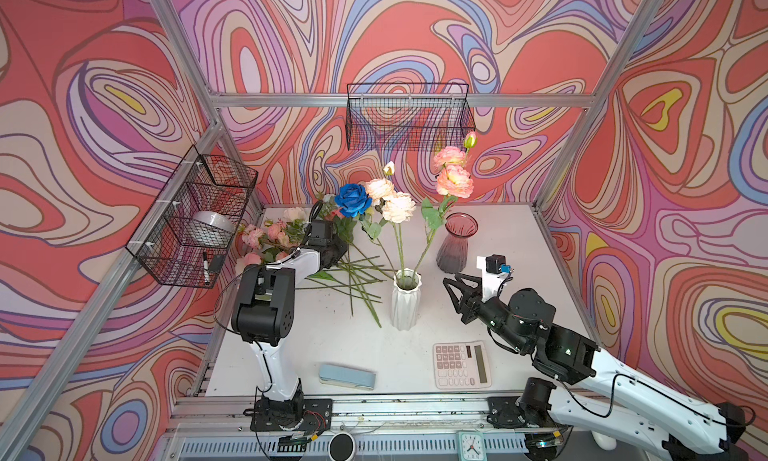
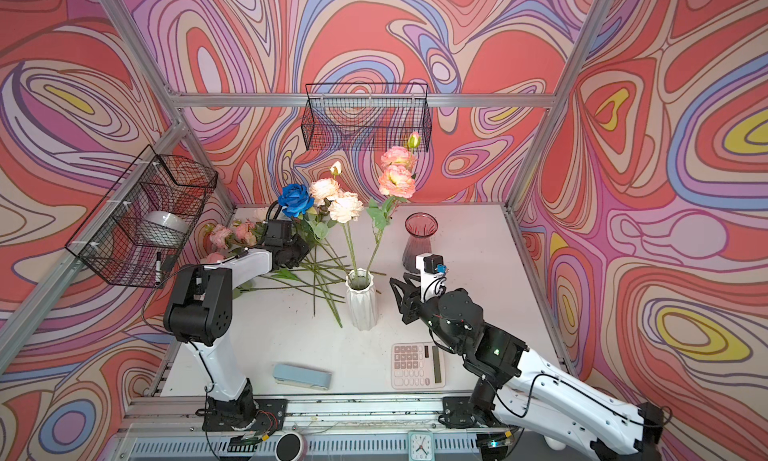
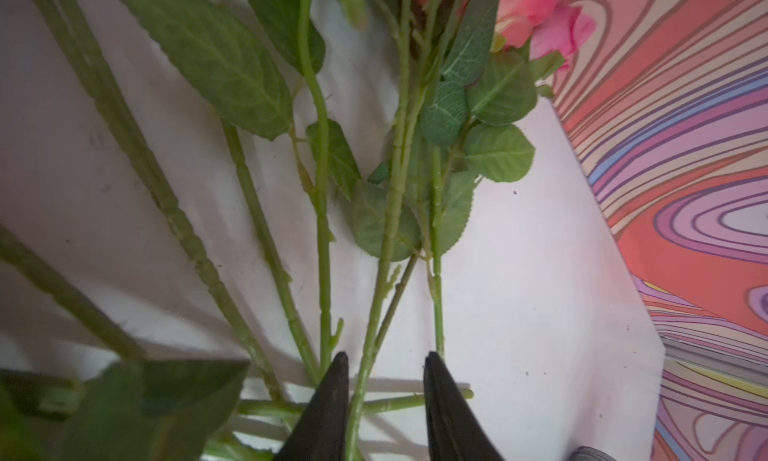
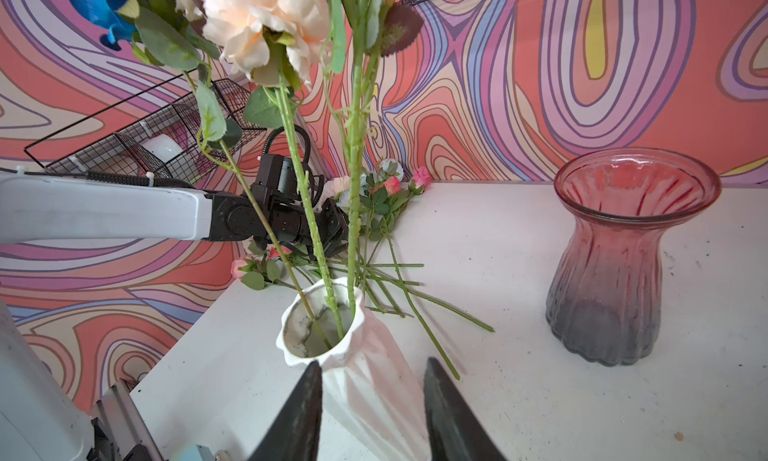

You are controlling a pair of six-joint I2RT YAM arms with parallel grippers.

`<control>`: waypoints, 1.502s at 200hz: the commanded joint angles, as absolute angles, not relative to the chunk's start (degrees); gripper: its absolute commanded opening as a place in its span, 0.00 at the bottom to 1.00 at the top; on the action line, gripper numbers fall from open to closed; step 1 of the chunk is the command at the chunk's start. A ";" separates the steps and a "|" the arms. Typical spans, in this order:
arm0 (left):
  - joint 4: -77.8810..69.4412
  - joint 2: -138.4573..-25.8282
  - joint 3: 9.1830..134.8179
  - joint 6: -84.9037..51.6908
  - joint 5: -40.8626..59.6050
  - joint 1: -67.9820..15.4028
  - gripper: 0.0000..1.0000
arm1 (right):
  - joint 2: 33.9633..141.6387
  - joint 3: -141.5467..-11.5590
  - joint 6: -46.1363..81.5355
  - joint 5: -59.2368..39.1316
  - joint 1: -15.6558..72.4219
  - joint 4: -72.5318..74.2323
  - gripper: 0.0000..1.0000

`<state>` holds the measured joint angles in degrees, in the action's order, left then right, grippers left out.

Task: Arrange the flowers into the vase
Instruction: 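Close the left gripper on another rose stem, then lift the pale blue rose from the bunch with the left gripper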

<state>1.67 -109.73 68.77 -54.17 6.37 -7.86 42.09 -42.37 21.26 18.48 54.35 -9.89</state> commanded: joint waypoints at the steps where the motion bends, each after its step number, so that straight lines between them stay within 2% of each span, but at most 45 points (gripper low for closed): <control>1: 4.90 -111.54 71.79 -51.78 4.12 -7.56 0.32 | 42.10 -42.36 20.25 19.52 54.50 -10.16 0.41; 69: 4.37 -114.90 74.74 -50.82 4.40 -7.56 0.26 | 42.87 -42.41 19.95 20.04 54.56 -10.33 0.40; 118: 4.80 -117.63 75.84 -49.94 3.88 -7.56 0.25 | 43.70 -42.67 19.59 19.77 54.58 -9.97 0.40; 151: 2.38 -117.60 75.45 -49.57 4.38 -7.56 0.13 | 44.12 -42.99 19.64 19.69 54.58 -10.22 0.39; 197: -2.88 -111.37 71.29 -47.94 3.10 -7.56 0.00 | 43.95 -43.07 19.67 19.69 54.57 -10.48 0.39; 260: -5.62 -93.62 67.37 -41.88 -4.23 -7.65 0.00 | 42.73 -43.23 19.76 19.61 54.56 -11.16 0.38; 300: -6.03 -81.88 66.18 -33.61 -14.10 -9.80 0.00 | 42.19 -43.28 19.86 19.83 54.58 -11.34 0.38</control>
<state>-3.92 -87.72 67.70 -40.88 -5.54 -8.25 42.87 -42.39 20.21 19.11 54.35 -10.94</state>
